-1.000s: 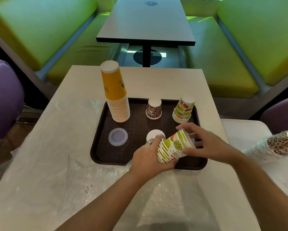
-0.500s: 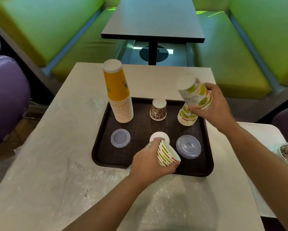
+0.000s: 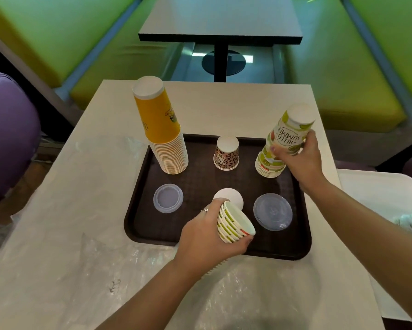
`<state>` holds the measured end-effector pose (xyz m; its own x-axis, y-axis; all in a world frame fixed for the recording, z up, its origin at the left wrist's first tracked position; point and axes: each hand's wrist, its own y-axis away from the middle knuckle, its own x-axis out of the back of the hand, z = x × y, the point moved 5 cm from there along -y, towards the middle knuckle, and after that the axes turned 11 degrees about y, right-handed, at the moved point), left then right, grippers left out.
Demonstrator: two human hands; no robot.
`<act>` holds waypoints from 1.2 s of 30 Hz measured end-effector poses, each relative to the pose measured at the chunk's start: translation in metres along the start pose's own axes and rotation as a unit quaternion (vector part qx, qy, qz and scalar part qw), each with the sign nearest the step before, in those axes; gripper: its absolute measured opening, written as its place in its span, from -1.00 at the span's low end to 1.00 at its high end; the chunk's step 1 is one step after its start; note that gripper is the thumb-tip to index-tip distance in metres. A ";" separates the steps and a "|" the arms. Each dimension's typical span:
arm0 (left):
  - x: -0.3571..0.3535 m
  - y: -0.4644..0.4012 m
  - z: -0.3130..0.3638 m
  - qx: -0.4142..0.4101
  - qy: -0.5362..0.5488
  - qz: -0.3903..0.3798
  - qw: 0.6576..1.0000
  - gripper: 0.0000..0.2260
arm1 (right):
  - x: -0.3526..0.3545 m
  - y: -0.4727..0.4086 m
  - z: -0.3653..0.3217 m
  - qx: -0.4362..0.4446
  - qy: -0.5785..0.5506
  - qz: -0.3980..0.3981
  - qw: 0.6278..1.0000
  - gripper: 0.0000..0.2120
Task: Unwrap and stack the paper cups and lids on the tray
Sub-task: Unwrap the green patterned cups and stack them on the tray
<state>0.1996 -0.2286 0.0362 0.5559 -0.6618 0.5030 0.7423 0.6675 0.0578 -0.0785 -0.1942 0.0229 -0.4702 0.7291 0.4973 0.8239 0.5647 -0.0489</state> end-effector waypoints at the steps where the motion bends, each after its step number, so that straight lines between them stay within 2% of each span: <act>1: 0.000 0.000 -0.001 0.000 0.001 -0.002 1.000 -0.35 | -0.001 -0.001 0.003 -0.003 0.016 -0.007 1.000 -0.34; 7: 0.002 0.000 0.000 -0.003 0.006 0.002 1.000 -0.36 | -0.011 -0.001 0.027 -0.017 0.118 -0.066 0.991 -0.34; 13: 0.001 -0.001 -0.001 0.012 0.005 -0.002 1.000 -0.35 | -0.016 0.001 0.038 -0.036 0.147 -0.068 0.986 -0.30; 16: 0.002 -0.002 -0.001 0.019 0.003 0.000 1.000 -0.34 | -0.006 0.010 0.032 -0.052 0.146 -0.046 0.987 -0.20; 18: 0.003 -0.002 -0.001 0.020 0.002 0.002 1.000 -0.33 | 0.010 0.028 0.012 0.000 0.164 0.014 0.986 -0.19; 20: 0.004 -0.002 -0.001 0.022 0.000 0.000 1.000 -0.35 | 0.019 0.057 -0.020 0.100 0.130 0.033 0.986 -0.32; 21: 0.004 -0.001 -0.001 0.022 -0.002 -0.003 1.000 -0.37 | 0.019 0.073 -0.034 0.133 0.101 -0.002 0.986 -0.41; 23: 0.004 0.000 0.001 0.018 -0.004 -0.005 1.000 -0.40 | 0.007 0.104 -0.056 0.153 0.076 -0.138 0.975 -0.55; 26: 0.004 0.003 0.005 0.007 -0.007 -0.009 1.000 -0.43 | -0.017 0.139 -0.066 0.161 0.131 -0.288 0.935 -0.49; 29: 0.004 0.007 0.010 -0.010 -0.017 -0.010 1.000 -0.46 | -0.029 0.155 -0.061 0.135 0.158 -0.346 0.915 -0.39; 32: 0.005 0.010 0.012 -0.019 -0.018 -0.009 1.000 -0.47 | -0.029 0.161 -0.058 0.093 0.124 -0.374 0.914 -0.42; 36: 0.003 0.014 0.011 -0.037 -0.022 -0.016 0.999 -0.38 | -0.025 0.169 -0.066 0.072 0.098 -0.379 0.917 -0.45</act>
<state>0.2076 -0.2168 0.0481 0.5154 -0.6654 0.5400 0.7857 0.6185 0.0123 0.0933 -0.1427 0.0589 -0.8133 0.0296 0.5811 0.2261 0.9363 0.2688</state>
